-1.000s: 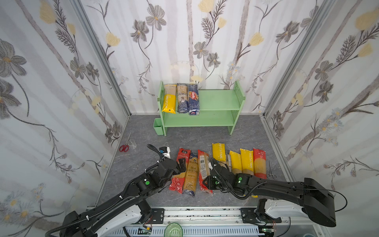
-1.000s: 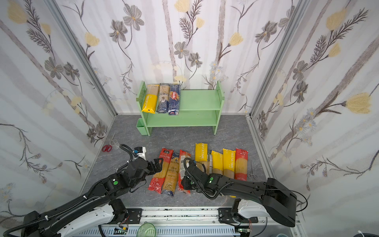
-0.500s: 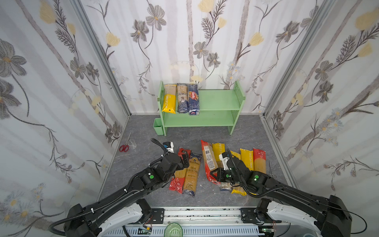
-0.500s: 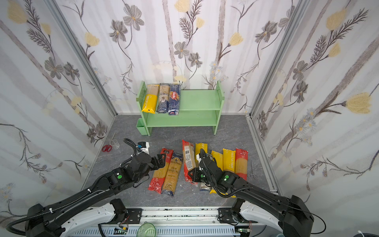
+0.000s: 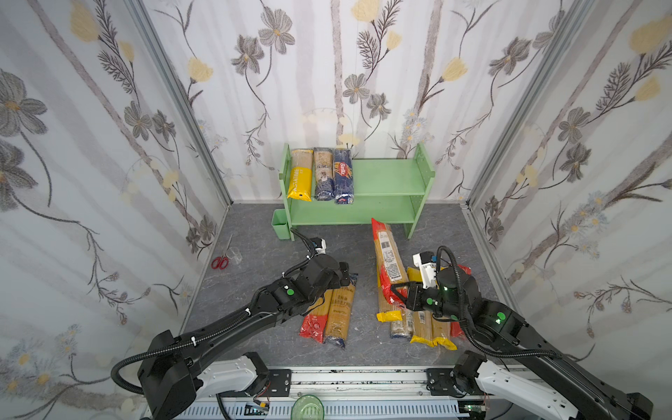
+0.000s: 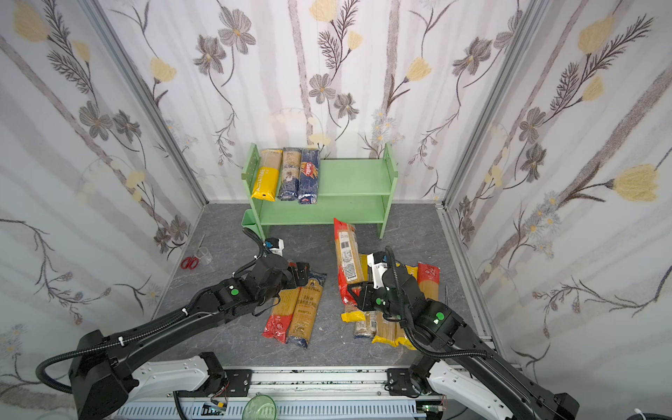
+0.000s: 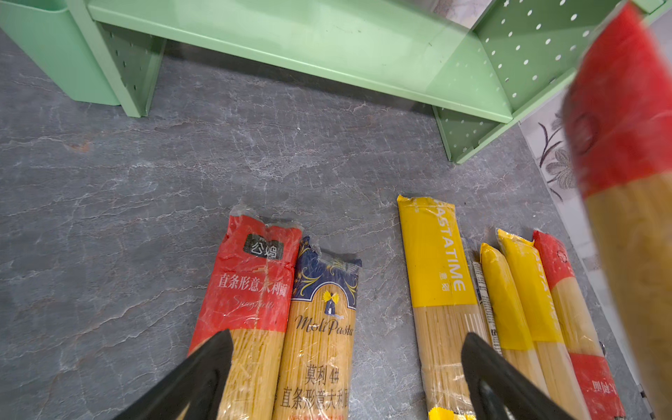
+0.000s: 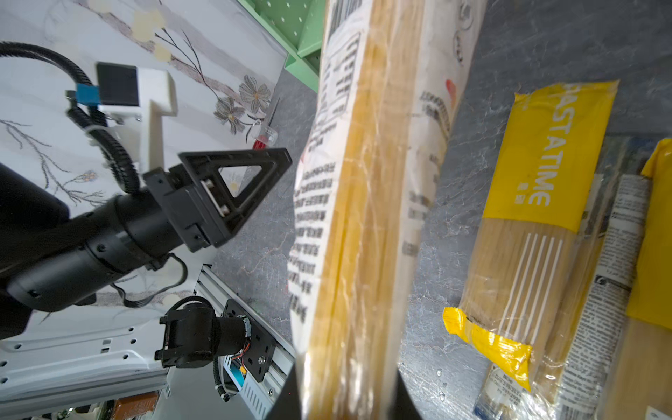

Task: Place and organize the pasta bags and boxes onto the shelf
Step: 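Lift the white-labelled red bag with the right gripper toward the shelf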

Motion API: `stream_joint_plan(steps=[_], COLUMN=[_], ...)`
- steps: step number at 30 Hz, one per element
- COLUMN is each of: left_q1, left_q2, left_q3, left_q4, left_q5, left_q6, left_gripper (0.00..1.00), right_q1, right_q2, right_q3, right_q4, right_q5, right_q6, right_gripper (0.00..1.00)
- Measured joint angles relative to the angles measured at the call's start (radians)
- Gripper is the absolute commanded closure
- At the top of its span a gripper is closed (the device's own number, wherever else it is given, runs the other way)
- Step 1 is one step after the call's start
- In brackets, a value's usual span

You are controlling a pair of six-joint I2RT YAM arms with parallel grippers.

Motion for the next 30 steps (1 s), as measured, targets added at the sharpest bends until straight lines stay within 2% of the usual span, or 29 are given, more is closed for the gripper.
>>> stream_joint_plan(steps=[6, 12, 20, 30], left_q1=[0.000, 0.000, 0.013, 0.061], left_q2=[0.027, -0.009, -0.099, -0.204], left_q3=[0.031, 0.010, -0.071, -0.159], left_q4=[0.000, 0.000, 0.000, -0.003], left_q5=[0.006, 0.005, -0.010, -0.017], left_q6=[0.026, 0.034, 0.039, 0.053], left_gripper=[0.00, 0.00, 0.00, 0.00], right_q1=[-0.065, -0.171, -0.303, -0.370], right_q2=[0.048, 0.202, 0.509, 0.966], right_q3=[0.175, 0.393, 0.663, 1.085], right_q4=[-0.071, -0.101, -0.094, -0.131], right_q5=[0.016, 0.008, -0.045, -0.087], right_q6=[-0.077, -0.181, -0.265, -0.314], right_gripper=[0.84, 0.84, 0.84, 0.82])
